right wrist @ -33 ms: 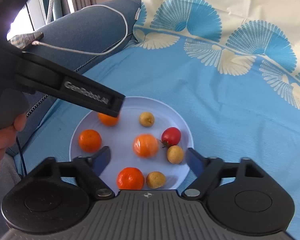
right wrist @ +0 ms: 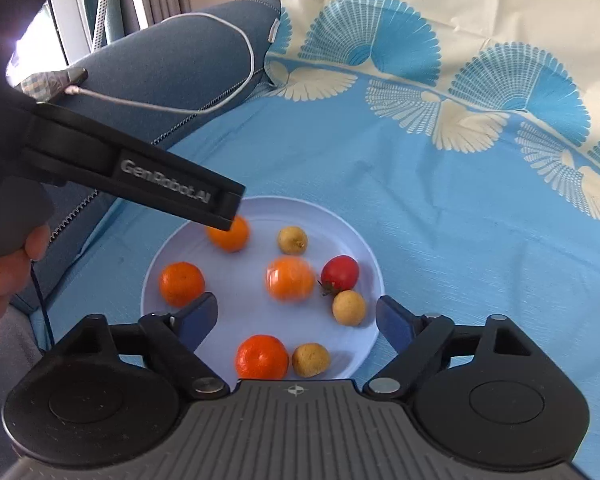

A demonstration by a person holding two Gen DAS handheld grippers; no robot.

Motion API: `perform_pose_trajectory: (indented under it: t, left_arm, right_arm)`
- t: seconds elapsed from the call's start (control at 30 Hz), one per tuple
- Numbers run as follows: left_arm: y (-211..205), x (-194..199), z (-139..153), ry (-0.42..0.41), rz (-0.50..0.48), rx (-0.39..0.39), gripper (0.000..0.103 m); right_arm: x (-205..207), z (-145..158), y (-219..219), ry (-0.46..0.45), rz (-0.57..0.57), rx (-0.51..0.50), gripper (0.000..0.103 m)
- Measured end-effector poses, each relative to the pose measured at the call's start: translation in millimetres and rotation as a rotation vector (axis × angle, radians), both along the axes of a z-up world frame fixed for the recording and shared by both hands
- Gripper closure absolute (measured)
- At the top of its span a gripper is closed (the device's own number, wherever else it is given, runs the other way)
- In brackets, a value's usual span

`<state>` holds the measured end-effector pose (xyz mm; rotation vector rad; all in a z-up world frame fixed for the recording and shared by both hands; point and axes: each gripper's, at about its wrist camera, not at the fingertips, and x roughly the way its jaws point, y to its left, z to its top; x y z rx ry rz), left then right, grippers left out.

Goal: Organize fruits
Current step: 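Open the left tool over the plate while the right tool releases the wrapped orange, then lift both open tools away from the plate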

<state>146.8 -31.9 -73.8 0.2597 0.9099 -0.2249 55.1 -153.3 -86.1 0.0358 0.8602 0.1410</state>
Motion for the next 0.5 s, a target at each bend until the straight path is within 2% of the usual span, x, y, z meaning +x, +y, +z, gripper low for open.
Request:
perform_pose_trajectory:
  t: [0.2, 0.4, 0.5]
  left_arm:
    - [20.7, -59.1, 29.7, -0.01, 0.049, 0.007, 0.0]
    - [43.8, -118.5, 50.7, 0.007, 0.107, -0.049, 0.0]
    - [46.6, -144.1, 62.1, -0.022, 0.101, -0.059, 0.0]
  right_arm:
    - [-49.9, 32.5, -9.4, 0.003, -0.078, 0.049, 0.008]
    - [-120.2, 71.5, -2.0, -0.135, -0.141, 0.012, 0.001]
    - [-146.8, 82.5, 2.2, -0.173, -0.131, 0.003, 0.001]
